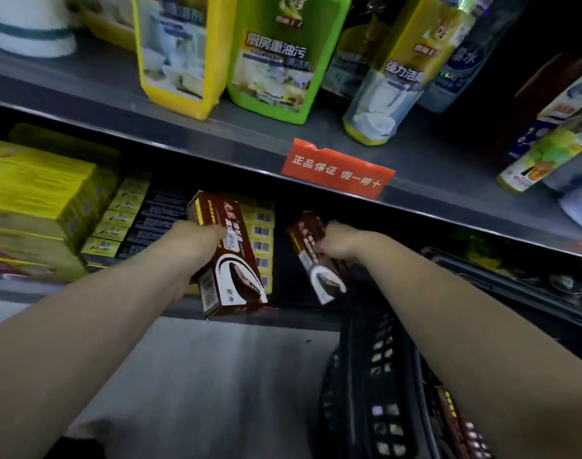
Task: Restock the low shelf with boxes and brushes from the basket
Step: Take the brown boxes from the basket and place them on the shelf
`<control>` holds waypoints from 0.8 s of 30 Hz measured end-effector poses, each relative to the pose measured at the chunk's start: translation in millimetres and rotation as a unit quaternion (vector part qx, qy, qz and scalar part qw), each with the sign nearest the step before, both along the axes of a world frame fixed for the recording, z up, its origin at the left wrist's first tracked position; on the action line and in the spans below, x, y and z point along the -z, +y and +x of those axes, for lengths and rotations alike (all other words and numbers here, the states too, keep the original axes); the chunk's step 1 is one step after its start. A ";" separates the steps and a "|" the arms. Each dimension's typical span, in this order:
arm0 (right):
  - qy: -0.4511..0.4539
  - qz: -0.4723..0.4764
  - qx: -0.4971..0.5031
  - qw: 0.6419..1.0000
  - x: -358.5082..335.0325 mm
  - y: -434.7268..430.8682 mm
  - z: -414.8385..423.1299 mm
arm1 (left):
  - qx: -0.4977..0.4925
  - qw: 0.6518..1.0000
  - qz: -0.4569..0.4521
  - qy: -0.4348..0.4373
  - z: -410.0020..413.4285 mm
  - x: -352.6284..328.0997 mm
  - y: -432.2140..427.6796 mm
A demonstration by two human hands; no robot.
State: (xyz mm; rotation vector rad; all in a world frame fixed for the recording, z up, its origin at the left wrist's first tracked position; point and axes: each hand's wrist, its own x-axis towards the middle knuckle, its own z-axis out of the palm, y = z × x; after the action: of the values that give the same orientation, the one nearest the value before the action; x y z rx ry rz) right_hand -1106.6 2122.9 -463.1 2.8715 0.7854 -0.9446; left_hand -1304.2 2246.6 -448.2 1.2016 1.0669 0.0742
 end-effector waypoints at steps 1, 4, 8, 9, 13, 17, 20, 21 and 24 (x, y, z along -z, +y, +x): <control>-0.038 -0.069 -0.087 0.993 9.2 2.4 6.6 | -0.001 1.000 0.005 0.005 0.0 2.4 4.9; -0.042 -0.190 -0.249 0.949 35.6 8.2 20.4 | 0.013 1.000 0.012 0.014 1.1 9.6 14.8; -0.006 -0.203 -0.305 0.930 57.7 12.0 28.9 | 0.034 0.999 0.019 0.022 4.9 16.7 19.4; 0.006 -0.193 -0.305 0.933 62.2 12.1 29.0 | 0.039 0.999 0.022 0.021 5.9 17.9 19.8; 0.052 -0.137 -0.298 0.943 76.3 9.2 25.3 | 0.057 0.997 0.037 0.021 10.0 21.5 18.8; 0.051 -0.147 -0.299 0.942 79.5 5.0 23.4 | 0.059 0.997 0.041 0.033 13.9 23.7 16.5; 0.047 -0.180 -0.305 0.934 82.2 -2.3 23.1 | 0.052 0.997 0.047 0.036 16.3 24.7 14.8; 0.046 -0.184 -0.308 0.932 83.4 -5.1 22.7 | 0.050 0.997 0.048 0.036 16.9 25.0 14.3; 0.048 -0.173 -0.310 0.934 87.4 -11.4 23.2 | 0.052 0.997 0.045 0.033 18.0 25.8 12.3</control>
State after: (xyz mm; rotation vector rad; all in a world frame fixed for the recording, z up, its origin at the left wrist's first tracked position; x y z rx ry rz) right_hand -1083.4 2111.5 -550.6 2.0827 1.2739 -1.0004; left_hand -1286.1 2258.9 -474.0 1.3468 1.0654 0.0024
